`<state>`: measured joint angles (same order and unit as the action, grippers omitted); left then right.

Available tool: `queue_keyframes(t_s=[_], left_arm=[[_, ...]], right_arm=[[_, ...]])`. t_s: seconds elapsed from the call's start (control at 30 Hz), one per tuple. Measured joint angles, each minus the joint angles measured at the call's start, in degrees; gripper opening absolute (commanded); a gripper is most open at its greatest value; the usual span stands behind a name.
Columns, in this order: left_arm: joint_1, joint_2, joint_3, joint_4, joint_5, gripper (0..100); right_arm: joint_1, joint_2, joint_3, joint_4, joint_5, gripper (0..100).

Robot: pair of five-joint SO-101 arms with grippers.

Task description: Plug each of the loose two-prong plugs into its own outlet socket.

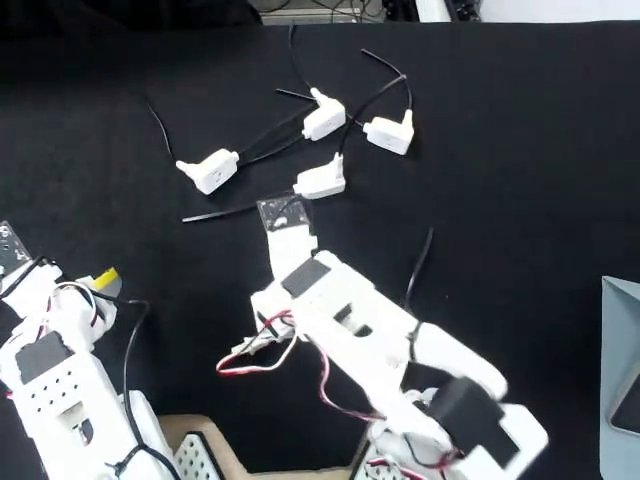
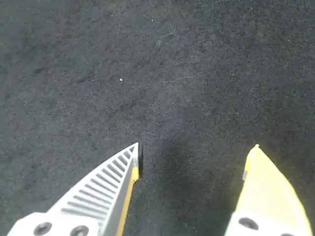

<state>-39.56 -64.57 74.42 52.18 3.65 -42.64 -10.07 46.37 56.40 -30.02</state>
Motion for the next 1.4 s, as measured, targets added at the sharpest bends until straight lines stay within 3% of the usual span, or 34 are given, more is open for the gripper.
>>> queue_keyframes(t_s=[0.5,0.9,1.4], left_arm=[[0.0,0.0,0.0,0.0,0.0,33],[0.0,0.0,0.0,0.0,0.0,33],[0.0,0.0,0.0,0.0,0.0,33]], right_arm=[[-7.3,4.0,-1.8,0.8,-5.6,16.3],[-10.9,4.2,-12.0,21.5,-3.2,16.7],[-10.8,4.1,-3.3,8.2,-2.3,16.7]])
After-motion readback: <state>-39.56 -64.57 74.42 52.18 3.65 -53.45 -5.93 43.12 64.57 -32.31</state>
